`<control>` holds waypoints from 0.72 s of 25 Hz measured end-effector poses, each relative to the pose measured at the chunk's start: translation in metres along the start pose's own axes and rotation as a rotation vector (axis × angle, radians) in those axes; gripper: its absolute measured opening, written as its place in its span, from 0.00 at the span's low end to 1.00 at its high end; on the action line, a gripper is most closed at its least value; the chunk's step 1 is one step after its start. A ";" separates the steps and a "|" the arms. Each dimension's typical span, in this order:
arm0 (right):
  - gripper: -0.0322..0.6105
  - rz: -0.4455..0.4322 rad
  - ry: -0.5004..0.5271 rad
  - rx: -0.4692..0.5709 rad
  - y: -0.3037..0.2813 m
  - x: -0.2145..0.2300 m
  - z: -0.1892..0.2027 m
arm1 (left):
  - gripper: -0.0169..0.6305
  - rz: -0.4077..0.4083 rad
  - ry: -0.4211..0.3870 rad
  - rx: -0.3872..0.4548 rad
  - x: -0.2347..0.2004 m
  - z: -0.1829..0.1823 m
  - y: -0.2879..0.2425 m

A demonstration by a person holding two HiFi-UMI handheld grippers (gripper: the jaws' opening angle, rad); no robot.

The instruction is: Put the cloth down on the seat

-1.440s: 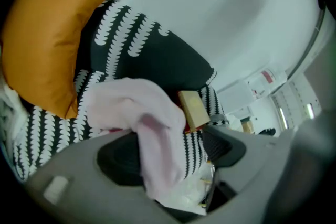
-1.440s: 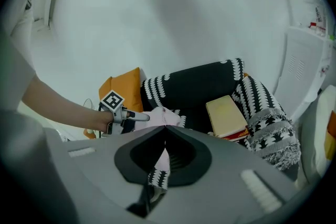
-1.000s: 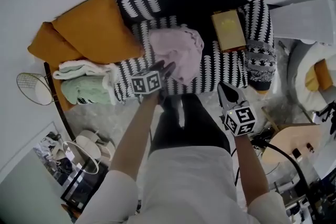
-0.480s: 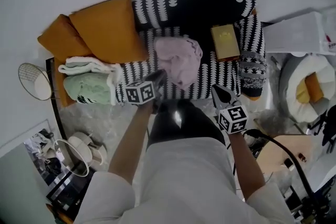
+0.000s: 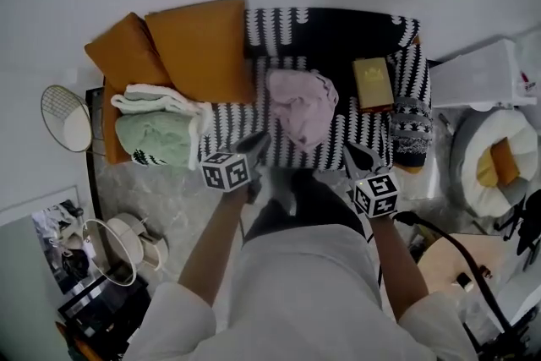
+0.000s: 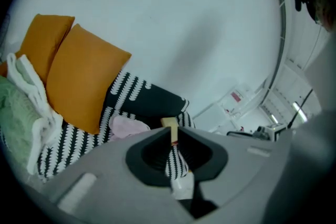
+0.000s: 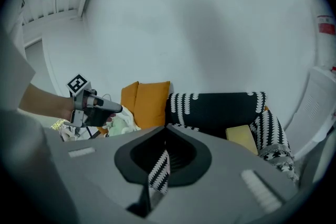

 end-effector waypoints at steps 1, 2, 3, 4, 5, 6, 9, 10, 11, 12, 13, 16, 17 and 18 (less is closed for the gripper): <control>0.05 0.000 0.007 0.002 0.003 -0.009 0.001 | 0.08 0.005 -0.005 0.012 0.002 0.002 0.012; 0.05 0.002 0.013 0.006 0.007 -0.017 0.003 | 0.06 0.008 -0.010 0.024 0.003 0.004 0.023; 0.05 0.006 0.017 0.011 0.010 -0.026 0.004 | 0.05 0.010 -0.017 0.035 0.004 0.007 0.034; 0.05 0.010 0.020 0.019 0.015 -0.034 0.006 | 0.04 0.011 -0.022 0.042 0.004 0.011 0.045; 0.05 0.015 0.021 0.026 0.019 -0.043 0.008 | 0.04 0.012 -0.026 0.047 0.003 0.016 0.055; 0.05 0.021 0.023 0.033 0.024 -0.053 0.011 | 0.04 0.011 -0.028 0.050 0.002 0.022 0.066; 0.05 0.036 0.028 0.049 0.039 -0.084 0.020 | 0.03 0.012 -0.028 0.061 0.000 0.042 0.103; 0.05 0.041 0.030 0.057 0.044 -0.094 0.024 | 0.03 0.014 -0.032 0.066 0.000 0.048 0.115; 0.05 0.047 0.032 0.065 0.049 -0.104 0.027 | 0.03 0.017 -0.037 0.070 0.000 0.055 0.126; 0.05 0.053 0.034 0.073 0.054 -0.113 0.031 | 0.03 0.021 -0.043 0.073 0.001 0.062 0.138; 0.05 0.059 0.035 0.082 0.060 -0.122 0.034 | 0.03 0.026 -0.049 0.076 0.002 0.069 0.149; 0.05 0.078 0.024 0.107 0.078 -0.149 0.046 | 0.03 0.037 -0.065 0.078 0.006 0.091 0.182; 0.05 0.084 0.021 0.115 0.084 -0.157 0.050 | 0.03 0.040 -0.069 0.074 0.006 0.098 0.192; 0.05 0.089 0.020 0.123 0.089 -0.165 0.054 | 0.03 0.044 -0.073 0.068 0.008 0.105 0.201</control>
Point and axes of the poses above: the fingertips, and each gripper's own axes: y backward along the fingers, x to its right, z out of its underside, the point moved 3 cm from there along y, backward along the fingers, and after that the axes turned 4 degrees about -z, right-handed, at the moved point
